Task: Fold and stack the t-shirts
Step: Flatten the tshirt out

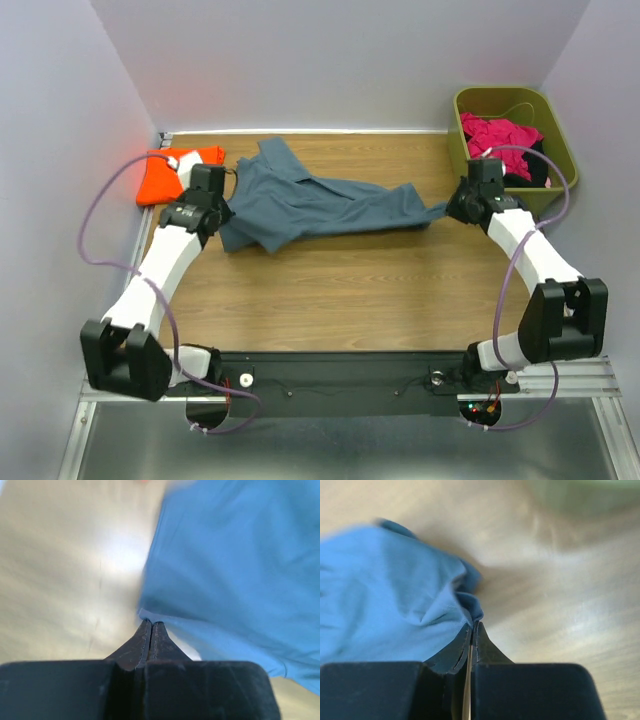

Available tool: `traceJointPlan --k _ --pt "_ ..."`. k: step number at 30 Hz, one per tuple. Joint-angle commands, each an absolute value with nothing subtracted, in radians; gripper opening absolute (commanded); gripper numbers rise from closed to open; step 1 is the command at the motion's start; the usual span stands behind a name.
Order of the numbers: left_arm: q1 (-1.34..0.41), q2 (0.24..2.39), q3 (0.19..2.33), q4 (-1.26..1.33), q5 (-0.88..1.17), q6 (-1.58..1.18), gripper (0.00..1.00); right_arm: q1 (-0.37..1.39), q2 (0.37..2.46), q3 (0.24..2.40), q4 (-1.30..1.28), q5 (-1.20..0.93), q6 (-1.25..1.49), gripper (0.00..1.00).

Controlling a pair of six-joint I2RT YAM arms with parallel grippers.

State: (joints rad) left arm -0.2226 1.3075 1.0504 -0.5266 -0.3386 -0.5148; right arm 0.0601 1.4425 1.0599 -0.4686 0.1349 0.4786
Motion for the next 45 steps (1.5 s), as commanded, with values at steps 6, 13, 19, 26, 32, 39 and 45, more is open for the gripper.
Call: traceJointPlan --k 6,13,19,26,32,39,45 --pt "-0.189 1.168 1.037 -0.581 -0.307 -0.529 0.0 0.054 1.342 1.115 -0.485 0.155 0.482 0.01" --pt "-0.187 1.08 1.071 -0.646 -0.308 -0.528 0.0 0.054 1.286 1.115 -0.531 0.129 0.468 0.01" --pt "-0.184 0.994 1.087 -0.667 -0.322 -0.548 0.0 0.052 1.233 1.12 -0.552 0.104 0.476 0.01" --pt "-0.163 1.083 1.528 -0.643 -0.417 -0.485 0.0 0.052 1.282 1.434 -0.549 0.112 0.447 0.01" --pt "-0.163 1.175 1.956 -0.559 -0.437 -0.393 0.0 0.054 1.335 1.753 -0.548 0.129 0.387 0.01" --pt "-0.163 1.109 2.108 -0.428 -0.402 -0.296 0.0 0.054 1.27 1.901 -0.529 0.13 0.302 0.01" --pt "-0.161 0.942 2.056 -0.342 -0.361 -0.245 0.0 0.054 1.097 1.865 -0.491 0.135 0.209 0.01"
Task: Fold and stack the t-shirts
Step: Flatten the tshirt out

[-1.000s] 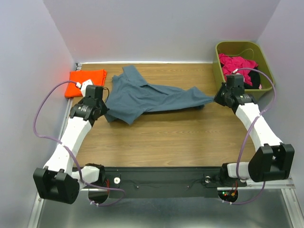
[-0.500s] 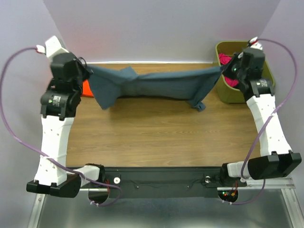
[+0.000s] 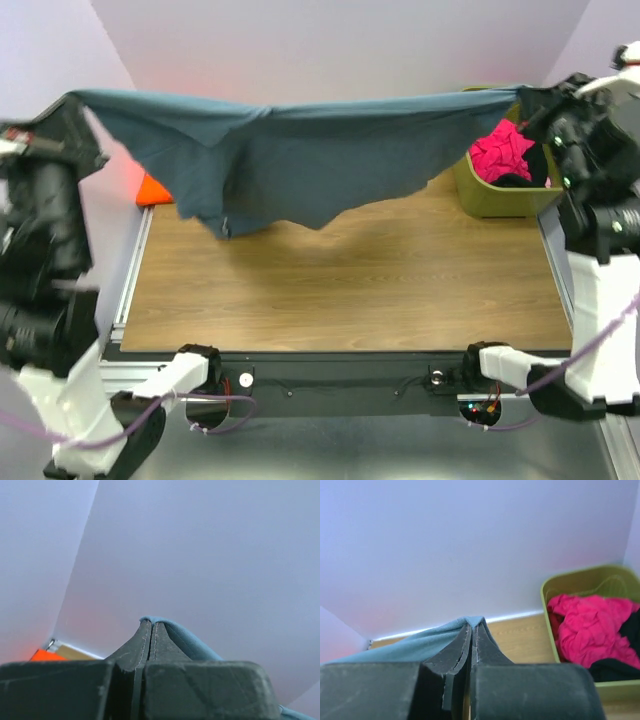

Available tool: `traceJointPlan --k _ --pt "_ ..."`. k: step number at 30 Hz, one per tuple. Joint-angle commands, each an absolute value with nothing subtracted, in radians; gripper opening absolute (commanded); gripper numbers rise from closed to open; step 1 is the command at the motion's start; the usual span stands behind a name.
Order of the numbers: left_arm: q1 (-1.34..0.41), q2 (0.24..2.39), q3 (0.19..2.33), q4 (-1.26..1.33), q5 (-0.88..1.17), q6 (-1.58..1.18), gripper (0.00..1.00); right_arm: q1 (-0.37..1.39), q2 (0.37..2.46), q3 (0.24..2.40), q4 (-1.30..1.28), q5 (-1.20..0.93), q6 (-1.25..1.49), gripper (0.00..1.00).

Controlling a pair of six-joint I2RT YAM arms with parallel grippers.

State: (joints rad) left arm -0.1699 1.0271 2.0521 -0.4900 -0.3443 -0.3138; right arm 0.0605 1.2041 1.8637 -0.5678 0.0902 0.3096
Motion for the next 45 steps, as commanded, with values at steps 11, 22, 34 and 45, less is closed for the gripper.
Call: traceJointPlan --k 11,22,34,45 --pt "-0.163 0.968 2.124 -0.41 -0.364 -0.158 0.0 0.054 1.017 1.873 -0.466 0.146 0.143 0.01" --pt "-0.161 1.25 1.893 -0.249 -0.356 -0.083 0.0 0.054 1.215 1.763 -0.453 0.143 0.155 0.01" --pt "-0.141 1.893 1.957 -0.164 -0.278 -0.074 0.0 0.054 1.664 1.618 -0.307 0.192 0.167 0.01" --pt "-0.137 2.102 2.005 -0.111 -0.207 -0.124 0.0 0.054 1.928 1.657 -0.167 0.169 0.156 0.01"
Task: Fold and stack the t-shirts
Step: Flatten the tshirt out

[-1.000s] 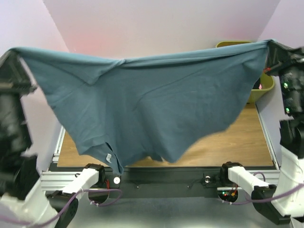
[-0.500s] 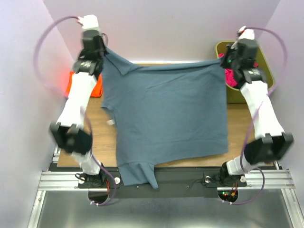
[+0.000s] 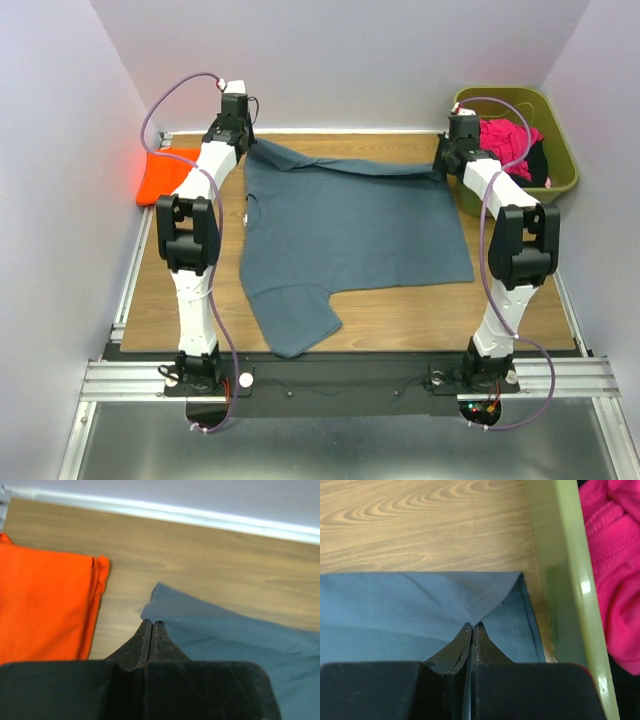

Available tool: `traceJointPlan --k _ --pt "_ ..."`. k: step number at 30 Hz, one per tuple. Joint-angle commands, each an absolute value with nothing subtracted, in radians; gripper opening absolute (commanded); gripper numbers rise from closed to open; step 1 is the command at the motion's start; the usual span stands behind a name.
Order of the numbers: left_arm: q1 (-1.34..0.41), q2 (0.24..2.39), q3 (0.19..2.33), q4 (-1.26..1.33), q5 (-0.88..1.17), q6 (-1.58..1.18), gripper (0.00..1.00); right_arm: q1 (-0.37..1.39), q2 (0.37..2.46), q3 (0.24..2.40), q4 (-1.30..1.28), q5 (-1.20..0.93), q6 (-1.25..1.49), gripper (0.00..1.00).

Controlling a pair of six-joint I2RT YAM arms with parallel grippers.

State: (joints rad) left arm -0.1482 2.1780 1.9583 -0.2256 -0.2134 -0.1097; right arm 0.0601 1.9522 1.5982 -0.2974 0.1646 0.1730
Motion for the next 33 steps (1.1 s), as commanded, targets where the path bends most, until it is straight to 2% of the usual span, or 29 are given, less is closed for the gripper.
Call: traceJointPlan --k 1,8,23,33 --pt "-0.133 2.102 2.0 -0.109 -0.201 -0.133 0.0 0.052 1.936 1.655 -0.158 0.167 0.152 0.01" --pt "-0.132 2.048 1.908 -0.117 -0.104 -0.224 0.0 0.054 1.954 1.651 -0.153 0.195 0.143 0.01" --pt "-0.123 1.761 1.64 -0.225 -0.075 -0.445 0.0 0.041 1.973 1.693 -0.144 0.35 0.117 0.01" --pt "-0.14 1.583 1.333 -0.204 0.025 -0.534 0.0 0.043 1.956 1.646 -0.143 0.339 0.124 0.01"
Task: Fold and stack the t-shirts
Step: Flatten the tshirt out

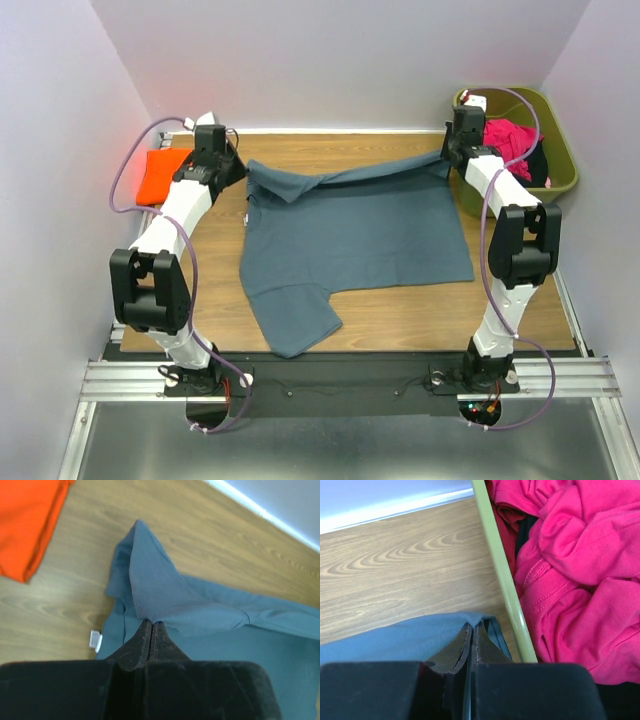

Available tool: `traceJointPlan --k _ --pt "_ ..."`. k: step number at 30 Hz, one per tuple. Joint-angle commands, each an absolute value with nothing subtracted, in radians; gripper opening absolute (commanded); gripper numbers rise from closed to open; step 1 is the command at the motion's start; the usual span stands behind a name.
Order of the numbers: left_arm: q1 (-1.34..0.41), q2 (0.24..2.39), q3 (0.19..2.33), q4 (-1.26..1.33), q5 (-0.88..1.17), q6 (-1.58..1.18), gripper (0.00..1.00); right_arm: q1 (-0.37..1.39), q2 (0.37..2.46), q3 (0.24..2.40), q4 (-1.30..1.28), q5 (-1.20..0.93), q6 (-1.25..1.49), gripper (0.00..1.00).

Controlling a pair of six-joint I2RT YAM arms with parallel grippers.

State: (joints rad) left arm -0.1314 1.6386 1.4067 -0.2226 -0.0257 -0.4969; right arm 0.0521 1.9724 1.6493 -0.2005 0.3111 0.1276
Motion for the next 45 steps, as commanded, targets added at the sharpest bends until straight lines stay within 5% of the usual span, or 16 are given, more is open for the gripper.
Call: traceJointPlan --k 1,8,19,21,22,25,32,37,45 --pt "-0.138 1.58 1.321 -0.204 0.02 -0.532 0.0 0.041 1.956 1.638 -0.144 0.337 0.126 0.01" --pt "-0.138 1.588 1.307 -0.17 -0.035 -0.522 0.0 0.041 1.954 1.64 -0.144 0.321 0.137 0.01" --pt "-0.107 1.983 1.863 -0.121 -0.075 -0.456 0.03 0.04 2.124 1.925 -0.133 0.34 0.166 0.04" --pt "-0.104 2.061 2.0 -0.109 -0.074 -0.44 0.16 0.04 2.19 1.983 -0.132 0.354 0.179 0.12" --pt "-0.104 2.13 2.032 -0.095 -0.046 -0.427 0.42 0.04 2.212 2.035 -0.132 0.36 0.181 0.24" --pt "-0.104 2.193 2.088 -0.042 0.044 -0.402 0.78 0.04 2.247 2.08 -0.132 0.356 0.183 0.47" --pt "-0.118 1.961 1.821 0.097 0.043 -0.373 0.89 0.041 2.071 1.889 -0.133 0.186 0.215 0.73" --pt "-0.188 1.709 1.62 -0.027 -0.066 -0.365 0.86 0.046 1.852 1.632 -0.175 -0.022 0.3 0.73" --pt "-0.25 1.424 1.093 -0.247 -0.253 -0.486 0.81 0.133 1.66 1.303 -0.327 -0.183 0.316 0.56"
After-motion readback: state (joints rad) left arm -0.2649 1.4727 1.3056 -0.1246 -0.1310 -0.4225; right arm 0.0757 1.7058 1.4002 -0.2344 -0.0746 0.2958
